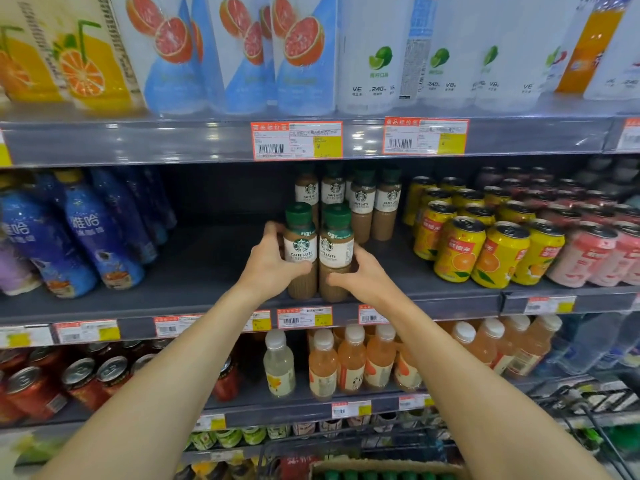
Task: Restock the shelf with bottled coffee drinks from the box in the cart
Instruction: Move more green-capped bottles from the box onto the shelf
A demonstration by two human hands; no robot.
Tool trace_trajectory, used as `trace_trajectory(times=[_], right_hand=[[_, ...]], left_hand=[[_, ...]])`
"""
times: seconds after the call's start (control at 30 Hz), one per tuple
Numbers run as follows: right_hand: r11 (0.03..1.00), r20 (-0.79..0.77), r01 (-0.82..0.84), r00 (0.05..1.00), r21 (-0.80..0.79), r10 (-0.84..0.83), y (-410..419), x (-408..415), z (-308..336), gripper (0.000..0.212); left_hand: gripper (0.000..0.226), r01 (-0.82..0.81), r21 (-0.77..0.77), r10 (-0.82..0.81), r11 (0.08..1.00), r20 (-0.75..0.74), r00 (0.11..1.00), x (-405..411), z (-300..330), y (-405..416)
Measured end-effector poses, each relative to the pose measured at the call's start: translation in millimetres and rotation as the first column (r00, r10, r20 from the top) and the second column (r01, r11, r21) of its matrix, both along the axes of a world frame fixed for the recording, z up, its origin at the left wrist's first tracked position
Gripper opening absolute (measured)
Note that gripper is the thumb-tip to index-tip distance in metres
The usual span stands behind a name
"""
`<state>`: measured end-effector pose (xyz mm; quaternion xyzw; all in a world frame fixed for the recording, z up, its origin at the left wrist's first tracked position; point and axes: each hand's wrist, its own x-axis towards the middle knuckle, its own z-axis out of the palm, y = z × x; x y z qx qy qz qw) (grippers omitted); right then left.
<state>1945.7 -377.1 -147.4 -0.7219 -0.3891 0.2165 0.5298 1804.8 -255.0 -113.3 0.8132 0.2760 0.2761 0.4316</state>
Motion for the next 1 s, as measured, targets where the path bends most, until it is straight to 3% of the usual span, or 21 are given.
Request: trace_trajectory(times=[0.17,0.3,0.53,0.87,1.0], right_hand=[[0.999,-0.092,0.033,0.995,-0.004,-0.033,-7.3,-1.9,-1.1,0.082],[0.992,0.024,0.127,0.992,-0.02,-0.127,-8.4,-9.3,-10.3,0.09],[0.965,0.233,0.26,0.941,-0.028,-0.246,-8.5,-18.0,-21.5,0.072],[0.965,0.21,0.255,0.948,-0.063,-0.237,-10.1,-18.6,-25.5,0.063],[0.968,0.231,0.244,0.947,-0.061,-0.224,-10.7,-24.8,-20.6,0.077]], left_hand=[[0.061,-0.007,-0.006,0.007,1.0,0.002,1.0,-0.9,0.7,-3.6],[0.06,-0.011,-0.004,0.011,1.0,0.002,1.0,-2.2,2.2,-5.4],[0.056,-0.022,-0.001,0.022,1.0,-0.014,1.0,-2.3,2.5,-5.7],[0.054,-0.017,-0.033,0.018,0.999,0.026,0.999,-3.6,-1.5,-10.2],[0.057,0.003,-0.048,-0.003,0.999,0.018,1.0,-5.9,1.1,-11.4]])
